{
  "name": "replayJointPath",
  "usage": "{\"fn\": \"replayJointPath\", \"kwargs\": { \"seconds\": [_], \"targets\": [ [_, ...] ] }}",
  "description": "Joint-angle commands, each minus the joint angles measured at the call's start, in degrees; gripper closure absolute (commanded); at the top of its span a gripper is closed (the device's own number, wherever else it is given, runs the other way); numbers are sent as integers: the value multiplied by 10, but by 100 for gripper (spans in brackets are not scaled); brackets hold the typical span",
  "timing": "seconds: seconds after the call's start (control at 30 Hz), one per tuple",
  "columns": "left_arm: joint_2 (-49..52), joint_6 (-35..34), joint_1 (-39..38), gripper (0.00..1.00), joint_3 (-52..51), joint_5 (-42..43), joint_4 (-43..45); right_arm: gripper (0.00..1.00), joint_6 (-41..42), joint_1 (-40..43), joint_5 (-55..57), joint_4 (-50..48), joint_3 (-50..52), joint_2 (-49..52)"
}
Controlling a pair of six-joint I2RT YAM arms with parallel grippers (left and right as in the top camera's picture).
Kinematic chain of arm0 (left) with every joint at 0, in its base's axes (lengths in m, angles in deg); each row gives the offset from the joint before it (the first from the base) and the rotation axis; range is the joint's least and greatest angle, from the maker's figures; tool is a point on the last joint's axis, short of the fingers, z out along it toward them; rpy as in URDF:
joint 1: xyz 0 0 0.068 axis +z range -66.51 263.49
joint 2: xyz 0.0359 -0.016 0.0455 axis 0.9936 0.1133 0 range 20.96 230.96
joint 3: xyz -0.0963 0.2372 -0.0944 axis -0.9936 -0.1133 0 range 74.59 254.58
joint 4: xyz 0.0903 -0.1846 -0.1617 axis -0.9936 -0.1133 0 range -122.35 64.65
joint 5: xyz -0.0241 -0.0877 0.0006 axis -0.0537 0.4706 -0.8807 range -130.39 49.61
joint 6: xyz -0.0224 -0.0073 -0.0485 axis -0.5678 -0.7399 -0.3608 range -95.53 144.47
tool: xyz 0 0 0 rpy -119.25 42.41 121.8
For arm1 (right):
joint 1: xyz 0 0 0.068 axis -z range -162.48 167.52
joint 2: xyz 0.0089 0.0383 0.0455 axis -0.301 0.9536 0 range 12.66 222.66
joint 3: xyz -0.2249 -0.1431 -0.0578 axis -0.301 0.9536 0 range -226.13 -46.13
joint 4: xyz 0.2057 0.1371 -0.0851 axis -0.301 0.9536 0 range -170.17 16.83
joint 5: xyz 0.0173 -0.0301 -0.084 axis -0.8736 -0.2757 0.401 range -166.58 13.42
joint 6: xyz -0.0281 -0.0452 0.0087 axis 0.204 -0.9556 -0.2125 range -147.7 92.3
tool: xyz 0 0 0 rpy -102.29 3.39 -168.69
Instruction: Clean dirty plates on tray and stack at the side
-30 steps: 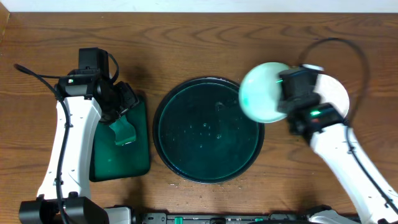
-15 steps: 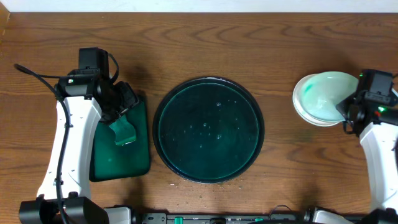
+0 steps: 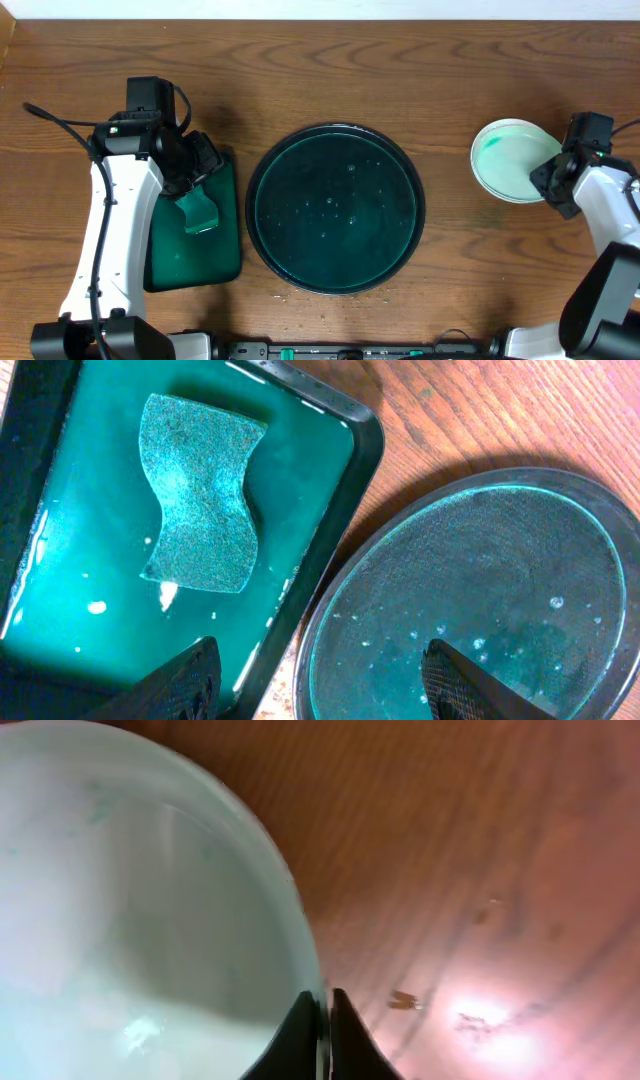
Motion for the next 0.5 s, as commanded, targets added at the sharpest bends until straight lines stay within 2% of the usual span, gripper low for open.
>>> {"fn": "replayJointPath", "kwargs": {
  "seconds": [0.0, 0.07, 0.17, 0.37, 0.47],
  "targets": [
    [8, 5, -1, 35, -7, -4, -3, 88, 7, 1, -32, -20, 1, 9],
    [8, 5, -1, 35, -7, -4, -3, 84, -7, 0, -36, -34, 1, 9],
    [8, 5, -1, 35, -7, -4, -3, 70, -21, -3, -35, -43, 1, 9],
    [8, 5, -1, 34, -7, -3, -5, 68, -61, -5, -72, -39, 0, -5],
    [8, 25, -1, 33, -7, -3, 0, 67, -117, -17, -86, -41, 0, -42]
  ]
}}
